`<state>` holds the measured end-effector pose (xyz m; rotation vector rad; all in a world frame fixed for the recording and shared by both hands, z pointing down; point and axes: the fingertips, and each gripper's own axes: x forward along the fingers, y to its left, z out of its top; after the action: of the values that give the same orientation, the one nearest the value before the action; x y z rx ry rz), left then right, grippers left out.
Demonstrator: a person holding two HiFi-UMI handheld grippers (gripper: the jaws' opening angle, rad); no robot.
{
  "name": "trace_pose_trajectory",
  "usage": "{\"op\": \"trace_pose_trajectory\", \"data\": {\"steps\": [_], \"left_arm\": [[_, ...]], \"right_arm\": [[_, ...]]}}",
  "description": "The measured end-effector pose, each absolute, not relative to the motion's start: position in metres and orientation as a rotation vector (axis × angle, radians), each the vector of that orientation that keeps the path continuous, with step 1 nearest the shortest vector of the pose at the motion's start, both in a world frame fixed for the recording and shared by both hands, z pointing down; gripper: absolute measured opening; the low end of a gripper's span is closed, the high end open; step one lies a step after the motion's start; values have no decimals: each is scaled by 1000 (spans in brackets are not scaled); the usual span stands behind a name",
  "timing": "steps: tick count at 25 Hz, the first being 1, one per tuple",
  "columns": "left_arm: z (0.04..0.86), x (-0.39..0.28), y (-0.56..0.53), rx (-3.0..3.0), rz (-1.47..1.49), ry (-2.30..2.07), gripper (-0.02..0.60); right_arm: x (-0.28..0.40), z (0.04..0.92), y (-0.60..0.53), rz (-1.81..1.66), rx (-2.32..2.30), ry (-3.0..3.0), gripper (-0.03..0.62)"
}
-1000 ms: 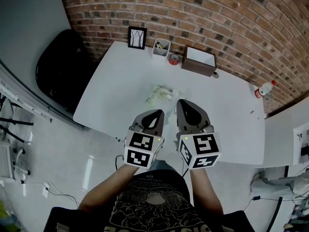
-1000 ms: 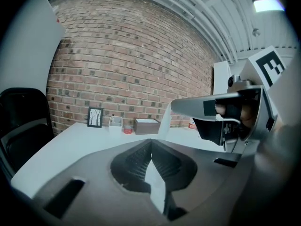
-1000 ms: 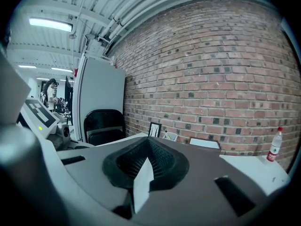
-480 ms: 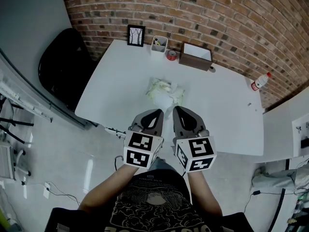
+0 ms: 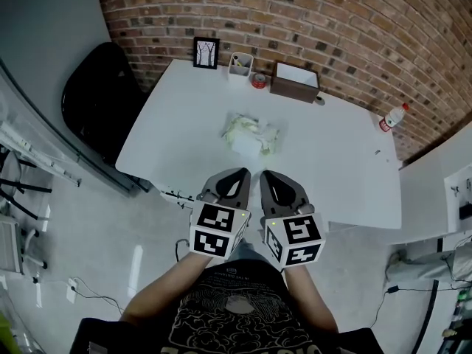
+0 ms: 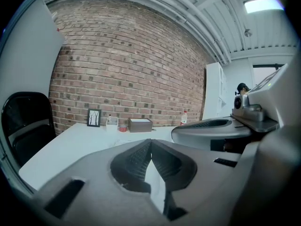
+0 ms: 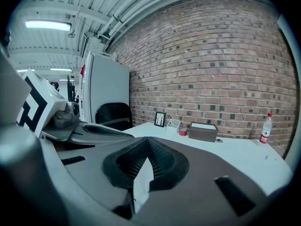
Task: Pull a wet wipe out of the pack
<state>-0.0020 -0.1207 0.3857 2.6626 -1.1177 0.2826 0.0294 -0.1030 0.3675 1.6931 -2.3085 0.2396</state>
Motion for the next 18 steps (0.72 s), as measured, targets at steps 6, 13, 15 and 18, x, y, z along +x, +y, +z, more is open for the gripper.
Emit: {"op": "trace_pose_trajectory", "data": {"steps": [6,13,15,18], "left_arm": [[386,1,-105,2672,292,-1112,12],[385,2,-96,2677,289,-1117,12],[384,2,-94,2678,289,-1118,12],[383,1,-93,2677,285,-1123,12]], "right_arm": [[31,372,-89,252,1692,-2309,15],[31,373,-78,249,1685,-2316,15],[31,372,-76,245,1682,-2317,15],[30,371,-75,238,1676,-2312,15]]}}
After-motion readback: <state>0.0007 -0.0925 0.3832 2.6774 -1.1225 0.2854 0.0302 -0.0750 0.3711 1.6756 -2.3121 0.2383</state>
